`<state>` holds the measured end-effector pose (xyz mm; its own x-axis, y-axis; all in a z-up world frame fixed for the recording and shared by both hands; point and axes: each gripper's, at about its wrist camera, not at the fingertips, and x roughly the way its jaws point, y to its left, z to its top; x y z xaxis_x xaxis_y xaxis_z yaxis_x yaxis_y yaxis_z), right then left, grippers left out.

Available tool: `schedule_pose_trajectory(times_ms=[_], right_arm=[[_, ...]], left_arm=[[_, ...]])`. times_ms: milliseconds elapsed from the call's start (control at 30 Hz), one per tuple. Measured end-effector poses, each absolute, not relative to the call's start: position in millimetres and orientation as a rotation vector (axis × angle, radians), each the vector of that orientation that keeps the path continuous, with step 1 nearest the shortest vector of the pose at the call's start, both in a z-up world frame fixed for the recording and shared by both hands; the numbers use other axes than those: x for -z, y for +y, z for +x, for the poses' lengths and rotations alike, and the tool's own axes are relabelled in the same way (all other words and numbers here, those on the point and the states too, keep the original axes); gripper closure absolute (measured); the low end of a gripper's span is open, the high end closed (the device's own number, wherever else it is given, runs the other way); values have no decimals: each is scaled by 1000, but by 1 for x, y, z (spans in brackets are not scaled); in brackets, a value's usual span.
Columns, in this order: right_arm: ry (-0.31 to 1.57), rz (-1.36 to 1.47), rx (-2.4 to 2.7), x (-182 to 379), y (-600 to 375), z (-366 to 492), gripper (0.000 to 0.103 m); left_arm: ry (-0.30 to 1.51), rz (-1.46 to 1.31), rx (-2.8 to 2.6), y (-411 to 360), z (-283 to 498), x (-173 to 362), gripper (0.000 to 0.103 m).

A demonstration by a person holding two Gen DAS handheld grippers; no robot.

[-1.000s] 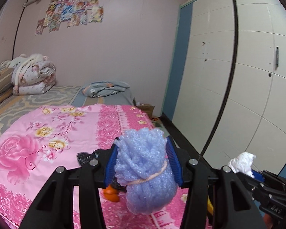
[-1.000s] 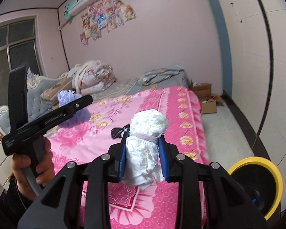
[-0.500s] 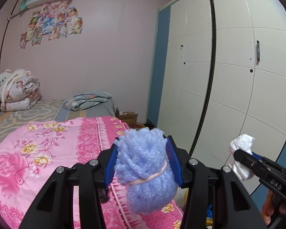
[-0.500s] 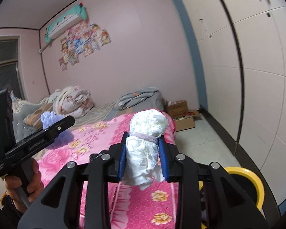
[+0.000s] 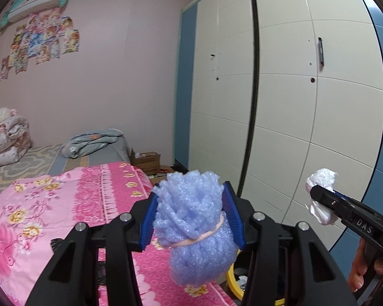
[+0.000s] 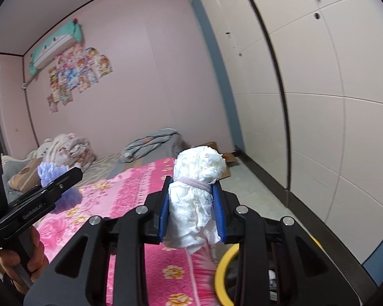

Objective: Collect trash
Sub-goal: 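Carry the tissue roll and purple scrubber in both tools over the yellow bin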

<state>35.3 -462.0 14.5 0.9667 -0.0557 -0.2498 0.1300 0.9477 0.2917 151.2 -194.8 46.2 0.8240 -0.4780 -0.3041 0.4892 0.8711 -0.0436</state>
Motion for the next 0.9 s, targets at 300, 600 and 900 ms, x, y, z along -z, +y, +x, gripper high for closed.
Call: schedule_pose_trajectory(times_ms=[300, 600, 900], right_arm=[[266, 305, 219, 11, -504, 37, 75], [325, 309, 306, 45, -538, 46, 75], [374, 295, 390, 81, -558, 59, 75]], left_arm=[[359, 45, 601, -241, 163, -26, 57], [413, 82, 651, -282, 175, 2, 57], [525, 117, 678, -320, 199, 47, 57]])
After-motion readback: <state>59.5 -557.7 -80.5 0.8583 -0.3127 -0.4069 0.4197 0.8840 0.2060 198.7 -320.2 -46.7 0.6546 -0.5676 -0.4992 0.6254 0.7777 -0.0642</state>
